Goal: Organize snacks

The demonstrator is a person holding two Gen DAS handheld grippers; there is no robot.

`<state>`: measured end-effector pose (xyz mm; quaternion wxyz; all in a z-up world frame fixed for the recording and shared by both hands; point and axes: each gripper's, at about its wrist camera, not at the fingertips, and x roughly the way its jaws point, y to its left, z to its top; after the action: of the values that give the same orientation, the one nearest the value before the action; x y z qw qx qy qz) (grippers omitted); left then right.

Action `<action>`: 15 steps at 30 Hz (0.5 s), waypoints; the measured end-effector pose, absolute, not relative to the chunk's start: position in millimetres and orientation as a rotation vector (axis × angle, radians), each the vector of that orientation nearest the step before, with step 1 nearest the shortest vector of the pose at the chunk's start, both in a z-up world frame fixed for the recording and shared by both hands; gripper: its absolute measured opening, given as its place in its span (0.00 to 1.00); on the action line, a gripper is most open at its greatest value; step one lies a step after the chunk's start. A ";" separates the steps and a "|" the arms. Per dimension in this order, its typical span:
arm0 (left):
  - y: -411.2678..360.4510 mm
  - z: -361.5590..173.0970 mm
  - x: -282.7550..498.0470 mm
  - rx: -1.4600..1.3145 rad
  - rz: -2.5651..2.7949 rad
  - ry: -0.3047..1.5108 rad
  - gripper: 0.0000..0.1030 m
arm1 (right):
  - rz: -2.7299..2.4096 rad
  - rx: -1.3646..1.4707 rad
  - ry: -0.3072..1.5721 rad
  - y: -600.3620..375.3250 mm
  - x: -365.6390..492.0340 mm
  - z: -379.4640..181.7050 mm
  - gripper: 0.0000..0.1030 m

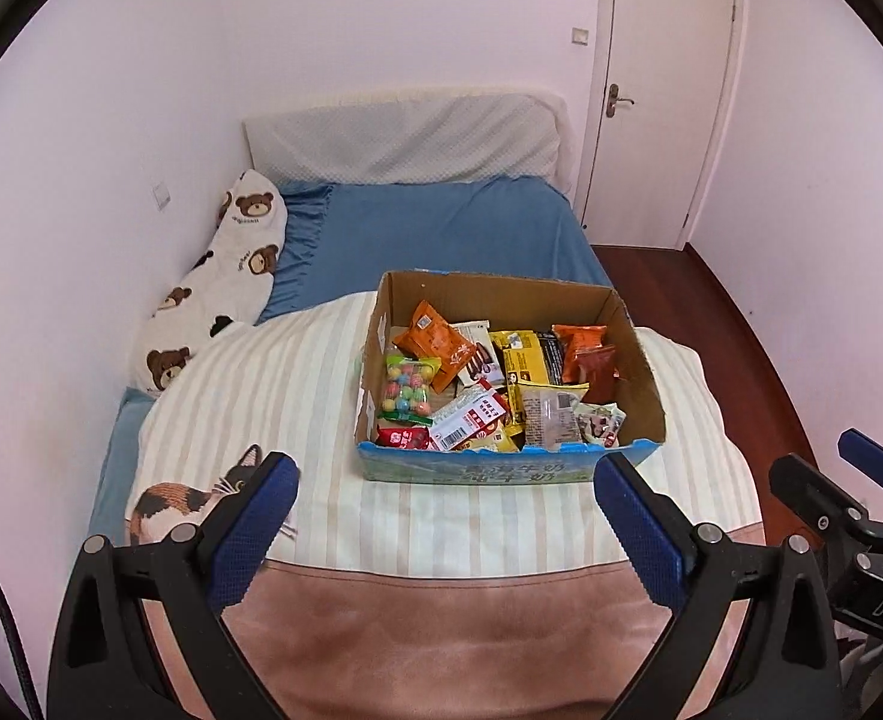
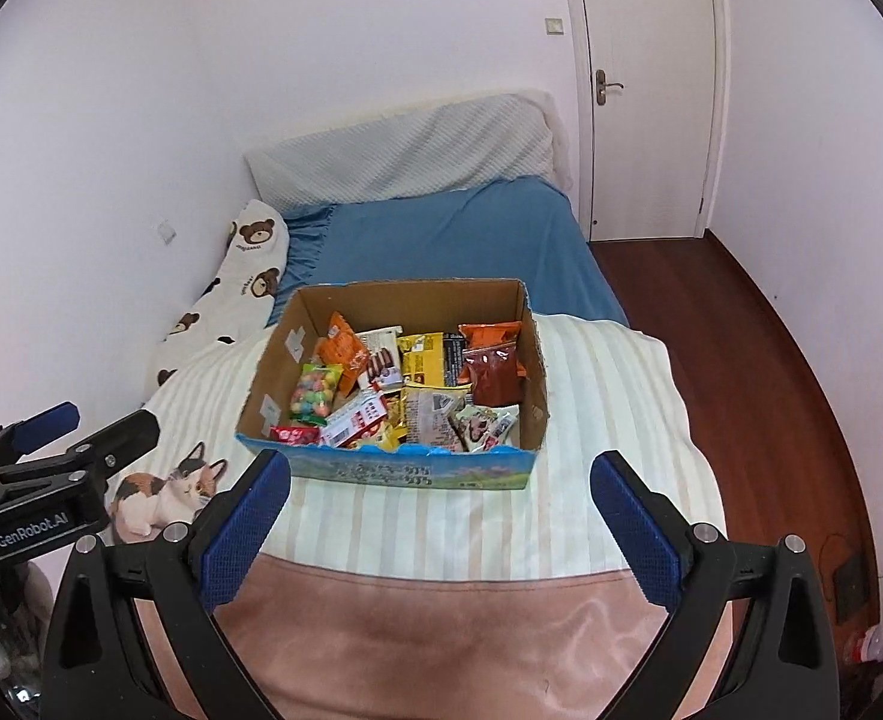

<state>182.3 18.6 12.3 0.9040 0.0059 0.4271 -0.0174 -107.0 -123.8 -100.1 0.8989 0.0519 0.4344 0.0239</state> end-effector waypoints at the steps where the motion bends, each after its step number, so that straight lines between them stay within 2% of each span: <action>1: 17.5 16.7 176.9 0.022 -0.030 0.870 0.98 | 0.054 0.108 0.895 -123.2 -111.7 -95.9 0.99; 15: 15.0 41.6 136.7 -0.006 -0.030 0.830 0.98 | 0.062 0.075 0.810 -120.0 -157.5 -52.8 1.00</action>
<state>136.7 15.0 41.6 0.9150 -0.0028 0.4033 -0.0146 -157.5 -120.0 -52.8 0.9180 0.0367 0.3937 0.0301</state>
